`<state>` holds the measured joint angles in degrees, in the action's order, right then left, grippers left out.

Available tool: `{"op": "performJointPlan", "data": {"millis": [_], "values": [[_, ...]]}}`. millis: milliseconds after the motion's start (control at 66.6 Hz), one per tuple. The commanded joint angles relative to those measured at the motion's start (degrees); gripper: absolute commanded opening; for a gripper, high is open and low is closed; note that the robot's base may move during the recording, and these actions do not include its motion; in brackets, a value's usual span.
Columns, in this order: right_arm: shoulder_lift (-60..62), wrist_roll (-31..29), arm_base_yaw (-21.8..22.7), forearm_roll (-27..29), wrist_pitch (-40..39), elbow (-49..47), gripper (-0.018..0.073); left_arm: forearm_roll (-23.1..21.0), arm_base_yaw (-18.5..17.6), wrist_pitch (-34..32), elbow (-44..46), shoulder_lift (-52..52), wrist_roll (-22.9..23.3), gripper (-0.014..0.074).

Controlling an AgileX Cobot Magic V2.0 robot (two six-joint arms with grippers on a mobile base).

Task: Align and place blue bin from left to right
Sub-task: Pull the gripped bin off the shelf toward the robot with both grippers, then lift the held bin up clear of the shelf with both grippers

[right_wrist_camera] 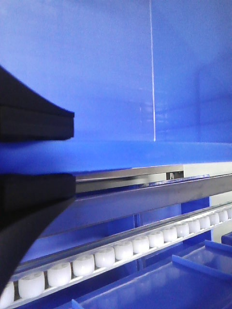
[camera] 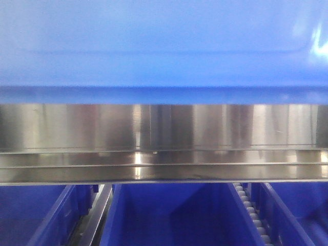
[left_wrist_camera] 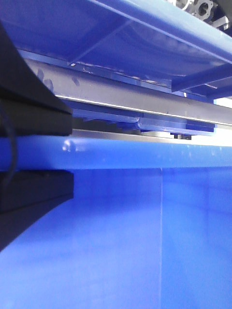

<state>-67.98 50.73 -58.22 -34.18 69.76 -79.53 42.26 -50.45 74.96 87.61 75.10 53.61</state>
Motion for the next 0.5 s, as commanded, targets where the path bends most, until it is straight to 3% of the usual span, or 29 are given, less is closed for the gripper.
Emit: {"op": "performJointPlan", "data": {"millis": [0, 480], "values": [[0.66, 0.09, -0.59, -1.04, -5.92, -0.46, -0.0078, 0.67, -1.24, -5.0, 0.41, -0.58, 0.21, -0.0111], [0.66, 0.09, -0.59, -1.04, -5.92, -0.46, -0.0078, 0.67, -1.24, -5.0, 0.41, -0.58, 0.21, -0.0111]]}}
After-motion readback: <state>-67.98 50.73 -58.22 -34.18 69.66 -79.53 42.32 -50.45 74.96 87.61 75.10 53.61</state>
